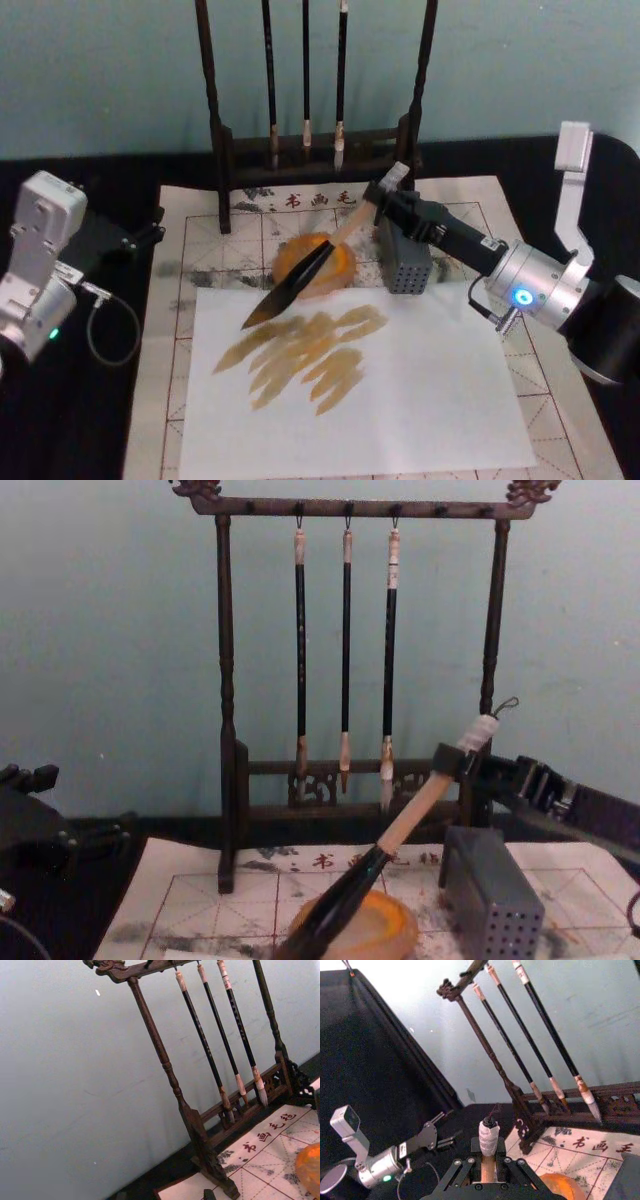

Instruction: Pick up the brush from the inkstone, write on the paper, then place the brush back to its original position.

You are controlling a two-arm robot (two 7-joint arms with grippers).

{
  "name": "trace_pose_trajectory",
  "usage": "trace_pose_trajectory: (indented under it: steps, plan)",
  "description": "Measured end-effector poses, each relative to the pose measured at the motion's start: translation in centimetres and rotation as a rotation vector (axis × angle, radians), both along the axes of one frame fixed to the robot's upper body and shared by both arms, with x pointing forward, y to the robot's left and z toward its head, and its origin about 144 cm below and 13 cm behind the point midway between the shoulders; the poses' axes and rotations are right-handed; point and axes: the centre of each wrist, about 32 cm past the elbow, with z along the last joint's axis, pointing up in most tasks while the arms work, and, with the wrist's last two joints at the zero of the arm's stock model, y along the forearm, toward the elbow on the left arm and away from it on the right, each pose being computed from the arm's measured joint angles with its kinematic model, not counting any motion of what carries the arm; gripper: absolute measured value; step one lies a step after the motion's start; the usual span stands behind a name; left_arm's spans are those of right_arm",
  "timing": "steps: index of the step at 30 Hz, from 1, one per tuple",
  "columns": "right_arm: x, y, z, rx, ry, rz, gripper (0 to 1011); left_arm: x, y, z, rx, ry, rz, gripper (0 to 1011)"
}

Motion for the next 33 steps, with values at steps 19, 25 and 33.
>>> trace_pose_trajectory:
  steps: [19,25,33]
  plan:
    - [0.13,0.33,-0.19,0.03,0.018,-0.029,175,0.0,0.0,0.0,0.0,0.0,0.0,1001]
    - [0.14,0.61,-0.28,0.07,0.047,-0.093,175,0.0,0.0,0.0,0.0,0.0,0.0,1001]
    - [0.06,0.64,-0.38,0.085,0.059,-0.165,174,0.0,0.0,0.0,0.0,0.0,0.0,1001]
